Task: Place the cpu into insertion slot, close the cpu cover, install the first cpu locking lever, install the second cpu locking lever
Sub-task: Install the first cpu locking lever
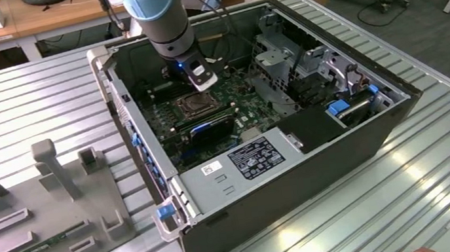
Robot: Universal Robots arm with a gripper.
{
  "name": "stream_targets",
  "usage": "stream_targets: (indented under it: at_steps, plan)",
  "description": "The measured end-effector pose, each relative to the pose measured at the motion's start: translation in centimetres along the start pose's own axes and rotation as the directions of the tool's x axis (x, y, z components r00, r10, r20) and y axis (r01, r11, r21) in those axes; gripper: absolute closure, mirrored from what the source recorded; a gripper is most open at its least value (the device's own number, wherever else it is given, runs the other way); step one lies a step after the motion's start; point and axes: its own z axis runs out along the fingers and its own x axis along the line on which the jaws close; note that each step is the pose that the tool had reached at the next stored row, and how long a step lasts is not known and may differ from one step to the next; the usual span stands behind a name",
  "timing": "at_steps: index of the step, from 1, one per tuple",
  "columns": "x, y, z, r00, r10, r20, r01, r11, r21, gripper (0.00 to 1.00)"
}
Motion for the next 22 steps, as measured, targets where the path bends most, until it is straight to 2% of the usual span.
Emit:
stream_targets:
  at_steps: [3,9,22]
  plan:
    - [0.21,-0.11,-0.05,1.0,-0.002,0.0041,0.002,1.0,-0.0026,0.9]
    - [0.44,-0.25,0.0,0.9997,-0.01,0.0236,0.01,0.9998,-0.015,0.9]
    - [0.58,-0.41,0.25,0.9996,-0.011,0.0255,0.011,0.9998,-0.0159,0.9]
